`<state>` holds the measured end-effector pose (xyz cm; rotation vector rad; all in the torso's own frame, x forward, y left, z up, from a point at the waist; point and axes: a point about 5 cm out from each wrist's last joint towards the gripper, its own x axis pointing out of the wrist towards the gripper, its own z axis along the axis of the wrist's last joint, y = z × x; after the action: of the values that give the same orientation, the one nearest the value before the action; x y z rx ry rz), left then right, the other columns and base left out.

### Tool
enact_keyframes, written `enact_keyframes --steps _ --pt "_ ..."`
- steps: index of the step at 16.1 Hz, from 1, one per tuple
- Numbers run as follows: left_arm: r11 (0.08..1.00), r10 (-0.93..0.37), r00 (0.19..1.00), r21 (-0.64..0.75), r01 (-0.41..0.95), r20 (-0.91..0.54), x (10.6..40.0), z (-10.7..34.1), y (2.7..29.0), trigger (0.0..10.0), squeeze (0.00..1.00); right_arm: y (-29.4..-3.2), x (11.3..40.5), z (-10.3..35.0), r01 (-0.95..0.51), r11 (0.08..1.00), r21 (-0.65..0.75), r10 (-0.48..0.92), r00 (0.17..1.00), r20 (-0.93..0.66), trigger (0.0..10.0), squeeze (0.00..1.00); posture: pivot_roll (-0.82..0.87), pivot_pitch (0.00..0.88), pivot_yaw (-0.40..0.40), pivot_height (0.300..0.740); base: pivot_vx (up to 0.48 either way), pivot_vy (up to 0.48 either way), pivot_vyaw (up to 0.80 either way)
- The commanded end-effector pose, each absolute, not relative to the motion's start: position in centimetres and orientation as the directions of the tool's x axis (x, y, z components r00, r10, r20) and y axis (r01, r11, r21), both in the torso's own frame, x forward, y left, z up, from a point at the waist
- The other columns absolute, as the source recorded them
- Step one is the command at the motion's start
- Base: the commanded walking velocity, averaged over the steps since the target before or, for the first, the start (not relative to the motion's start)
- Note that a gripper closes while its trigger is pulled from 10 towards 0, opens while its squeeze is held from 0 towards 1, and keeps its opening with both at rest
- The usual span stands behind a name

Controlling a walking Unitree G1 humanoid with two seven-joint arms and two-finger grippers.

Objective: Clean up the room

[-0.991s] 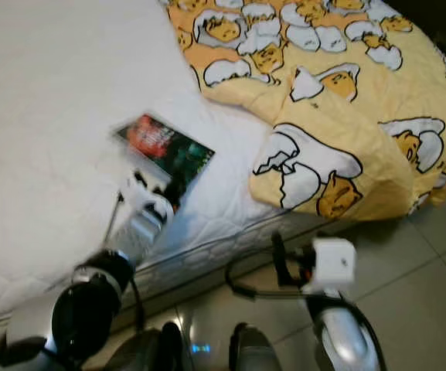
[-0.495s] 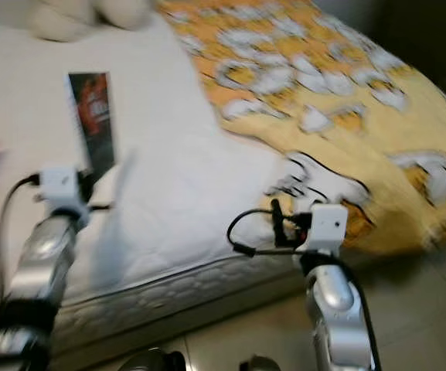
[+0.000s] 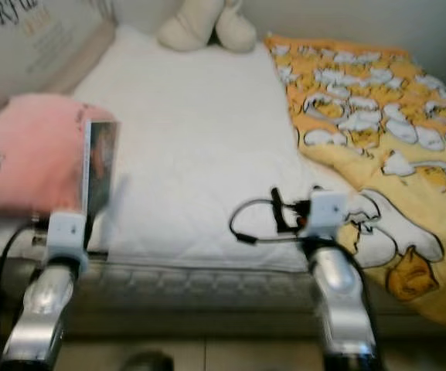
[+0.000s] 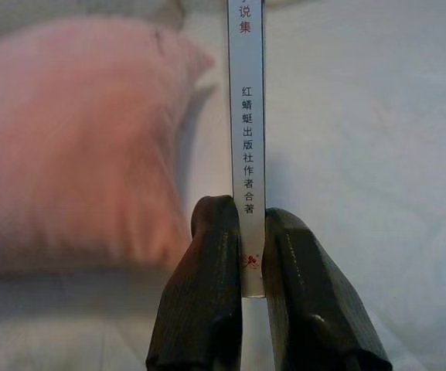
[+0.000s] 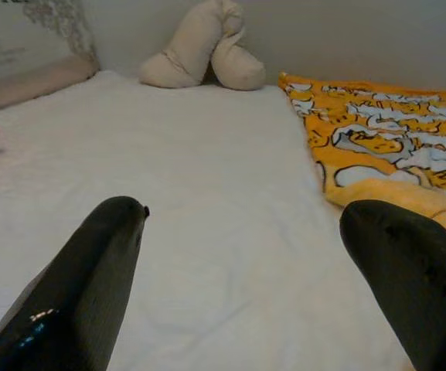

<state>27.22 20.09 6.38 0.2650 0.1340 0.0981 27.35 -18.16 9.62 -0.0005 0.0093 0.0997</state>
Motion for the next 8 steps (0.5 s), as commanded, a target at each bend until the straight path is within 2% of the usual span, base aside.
enact_keyframes --steps 1,3,4,8 --pt "0.962 0.071 0.997 0.266 -0.064 -0.015 28.4 8.9 18.7 0.0 0.0 -18.8 27.3 9.5 -0.09 0.996 -0.004 0.09 0.996 -0.014 10.0 0.04 -0.01 0.0 -0.017 0.732 0.0 0.0 0.68" --pt "0.966 0.05 0.999 0.254 -0.049 0.003 28.9 9.5 18.2 0.0 0.0 -18.6 27.1 9.2 -0.088 0.996 0.011 0.088 0.996 -0.012 10.0 0.07 -0.02 0.0 -0.011 0.732 0.0 0.0 0.68" --pt "0.965 0.034 0.999 0.261 -0.036 0.012 29.1 9.8 18.1 0.0 0.0 -18.6 27.0 9.0 -0.078 0.997 0.01 0.078 0.997 -0.021 10.0 0.06 -0.02 0.0 -0.009 0.732 0.0 0.0 0.7" --pt "0.97 0.003 1.0 0.244 -0.008 0.019 29.9 10.8 17.3 0.0 0.0 -17.9 26.8 8.7 -0.088 0.996 0.003 0.088 0.996 -0.019 10.0 0.04 -0.03 0.0 0.006 0.732 0.0 0.0 0.0"
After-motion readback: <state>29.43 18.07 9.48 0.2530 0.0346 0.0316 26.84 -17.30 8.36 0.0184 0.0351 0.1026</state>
